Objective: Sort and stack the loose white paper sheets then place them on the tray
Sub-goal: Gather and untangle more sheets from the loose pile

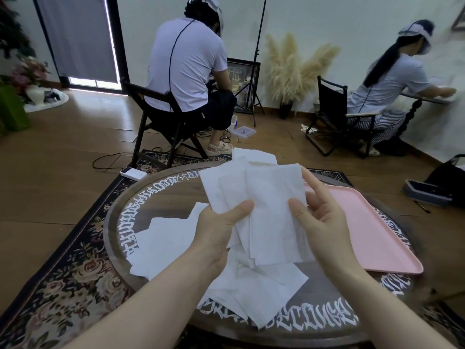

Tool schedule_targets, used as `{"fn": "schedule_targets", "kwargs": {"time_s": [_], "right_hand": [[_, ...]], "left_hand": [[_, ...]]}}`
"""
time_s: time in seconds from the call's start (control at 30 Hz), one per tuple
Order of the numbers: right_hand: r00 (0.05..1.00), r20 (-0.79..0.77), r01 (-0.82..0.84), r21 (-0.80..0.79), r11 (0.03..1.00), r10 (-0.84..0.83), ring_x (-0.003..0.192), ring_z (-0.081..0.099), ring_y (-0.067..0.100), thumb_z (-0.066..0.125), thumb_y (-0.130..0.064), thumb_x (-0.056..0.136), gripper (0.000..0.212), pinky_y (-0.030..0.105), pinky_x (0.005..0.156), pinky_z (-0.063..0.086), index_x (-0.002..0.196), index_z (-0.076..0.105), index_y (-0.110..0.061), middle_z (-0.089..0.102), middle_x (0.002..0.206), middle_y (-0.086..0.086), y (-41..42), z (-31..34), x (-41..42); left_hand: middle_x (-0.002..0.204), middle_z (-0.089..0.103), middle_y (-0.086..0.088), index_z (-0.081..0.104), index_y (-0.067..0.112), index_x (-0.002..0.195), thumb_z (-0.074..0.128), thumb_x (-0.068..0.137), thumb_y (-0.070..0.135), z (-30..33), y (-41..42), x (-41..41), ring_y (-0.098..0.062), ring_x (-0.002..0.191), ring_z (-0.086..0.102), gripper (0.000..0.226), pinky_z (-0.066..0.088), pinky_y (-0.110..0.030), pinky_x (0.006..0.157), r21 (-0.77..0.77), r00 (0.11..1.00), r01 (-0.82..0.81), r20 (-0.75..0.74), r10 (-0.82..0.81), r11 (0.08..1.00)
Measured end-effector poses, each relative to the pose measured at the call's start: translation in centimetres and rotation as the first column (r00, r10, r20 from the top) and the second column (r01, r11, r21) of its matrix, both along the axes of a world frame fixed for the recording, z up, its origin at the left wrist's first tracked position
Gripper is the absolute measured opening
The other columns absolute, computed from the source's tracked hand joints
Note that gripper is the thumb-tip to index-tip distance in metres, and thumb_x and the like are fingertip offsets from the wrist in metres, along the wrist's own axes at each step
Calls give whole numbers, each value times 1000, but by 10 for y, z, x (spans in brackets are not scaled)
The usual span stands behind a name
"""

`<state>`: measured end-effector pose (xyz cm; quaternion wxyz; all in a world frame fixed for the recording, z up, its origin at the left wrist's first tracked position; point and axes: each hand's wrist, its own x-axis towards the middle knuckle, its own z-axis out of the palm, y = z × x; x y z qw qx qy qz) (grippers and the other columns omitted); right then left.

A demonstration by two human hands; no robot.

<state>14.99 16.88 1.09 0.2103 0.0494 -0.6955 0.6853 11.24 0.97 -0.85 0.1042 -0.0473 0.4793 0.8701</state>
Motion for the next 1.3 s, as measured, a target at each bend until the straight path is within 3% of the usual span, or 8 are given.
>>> {"fn": "schedule_targets", "kwargs": {"time_s": [0.27,0.7,0.8,0.93,1.0,1.13,1.23,1.3], "right_hand": [[997,62,40,-59,997,-36,71,68,6,59,-3,94,13,17,60,53,97,69,-10,75,81,-5,0,3,2],[976,216,96,-277,956,-35,62,69,10,53,-12,100,10,22,51,54,95,61,-8,75,74,-1,-1,6,1],[949,122,309,-157,938,-292,56,62,2,62,-16,95,11,18,52,49,85,61,-14,69,66,-9,14,14,-2],[759,-243,601,-95,794,-604,62,45,1,68,-22,92,21,18,60,39,80,53,-29,52,72,-9,38,38,-1],[771,-343,571,2,821,-536,60,45,-2,67,-16,92,23,12,59,38,81,52,-30,51,72,-10,27,37,0],[969,-71,246,174,954,-237,59,52,7,69,-7,89,18,21,56,44,80,60,-20,58,67,-2,-18,10,-4],[996,67,50,211,976,-66,65,56,18,73,-17,87,7,33,61,47,85,67,-19,62,68,4,-27,2,-6],[996,16,80,189,979,-84,67,56,11,70,-24,89,6,24,63,46,84,70,-21,66,72,1,-22,3,-6]], "left_hand": [[101,76,-9,70,7,108,79,60,16,0,2,2,-25,93,73,49,56,-38,82,9,1000,15,-15,-14,1000],[99,77,-6,71,9,105,82,59,19,-2,2,2,-24,92,74,48,57,-38,81,-56,999,-19,-36,17,998],[96,77,-3,71,11,103,80,74,11,-3,0,-1,-22,91,74,31,57,-38,81,-68,997,-67,-35,65,995],[93,77,1,69,12,103,81,76,11,-3,-2,-6,-19,87,74,29,57,-33,73,-63,988,-152,-27,150,986],[94,77,0,69,11,104,81,76,11,-4,0,-6,-20,89,73,30,58,-36,77,-63,986,-163,-30,162,985],[93,77,-2,71,11,100,79,78,8,-5,8,-1,-20,87,74,24,58,-34,74,-70,991,-124,-60,120,990],[97,77,-7,72,7,103,81,72,13,-4,11,1,-24,90,74,33,59,-36,76,-47,992,-92,-87,87,995],[98,77,-6,72,9,102,83,61,22,-2,8,1,-25,93,73,44,57,-40,83,-37,993,-98,-72,95,995]]}}
